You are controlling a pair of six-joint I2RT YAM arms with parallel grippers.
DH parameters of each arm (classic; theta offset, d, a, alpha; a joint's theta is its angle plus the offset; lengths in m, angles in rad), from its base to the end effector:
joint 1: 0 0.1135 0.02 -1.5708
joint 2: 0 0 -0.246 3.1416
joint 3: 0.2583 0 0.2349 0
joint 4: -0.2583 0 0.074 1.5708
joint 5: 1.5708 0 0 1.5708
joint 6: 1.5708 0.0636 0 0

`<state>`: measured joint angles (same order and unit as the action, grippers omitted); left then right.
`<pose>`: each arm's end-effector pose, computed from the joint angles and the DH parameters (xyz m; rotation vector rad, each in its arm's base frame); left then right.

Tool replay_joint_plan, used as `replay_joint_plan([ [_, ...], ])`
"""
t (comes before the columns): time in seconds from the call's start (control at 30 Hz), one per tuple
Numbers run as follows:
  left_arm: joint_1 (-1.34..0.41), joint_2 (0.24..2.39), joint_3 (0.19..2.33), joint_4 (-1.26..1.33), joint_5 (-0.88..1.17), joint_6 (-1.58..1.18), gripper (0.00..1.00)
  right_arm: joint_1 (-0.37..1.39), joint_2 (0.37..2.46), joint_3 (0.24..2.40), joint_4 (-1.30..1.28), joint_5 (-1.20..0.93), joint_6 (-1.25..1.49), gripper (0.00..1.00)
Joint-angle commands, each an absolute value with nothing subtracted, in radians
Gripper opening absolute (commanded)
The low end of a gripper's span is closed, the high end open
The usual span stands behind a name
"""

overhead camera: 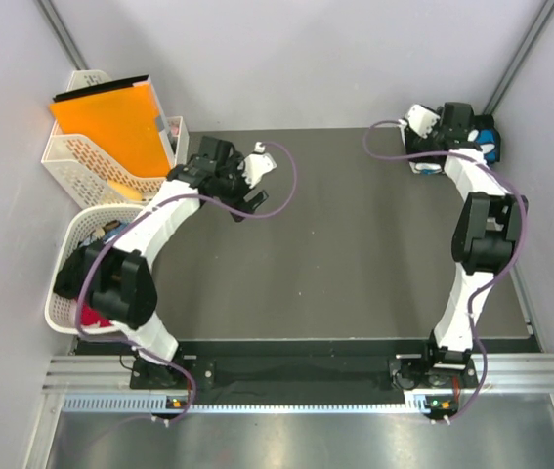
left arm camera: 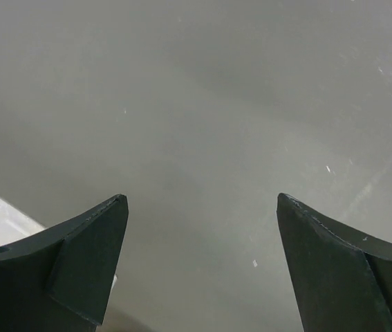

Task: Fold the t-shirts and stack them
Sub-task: Put the neatly folded tshirt into the corner of the board with the right arm

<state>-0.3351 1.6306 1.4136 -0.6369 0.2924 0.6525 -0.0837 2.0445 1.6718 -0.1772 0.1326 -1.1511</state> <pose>0.3321 -0.1351 0.2671 1.2455 2.0364 -0.2054 0.4800 -0.0487 0.2340 -1.0678 1.9709 -0.8474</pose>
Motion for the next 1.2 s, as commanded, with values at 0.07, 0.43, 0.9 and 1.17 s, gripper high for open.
replay_joint_plan([
  [0.07, -0.429, 1.839, 1.626, -0.597, 0.271, 0.632, 0.72, -0.055, 2.120, 1.850, -0.241, 0.216, -1.007, 0.66],
  [0.43, -0.494, 2.020, 1.861, -0.586, 0.374, 0.534, 0.82, -0.071, 2.044, 1.941, -0.422, 0.143, -0.693, 0.69],
  [0.9, -0.492, 1.675, 1.597, -0.575, 0.157, 0.643, 0.99, -0.037, 1.987, 1.784, -0.141, 0.359, -0.905, 0.70],
  [1.17, -0.491, 1.591, 1.543, -0.580, 0.115, 0.676, 0.99, -0.020, 2.241, 1.933, 0.064, 0.480, -1.239, 0.72],
])
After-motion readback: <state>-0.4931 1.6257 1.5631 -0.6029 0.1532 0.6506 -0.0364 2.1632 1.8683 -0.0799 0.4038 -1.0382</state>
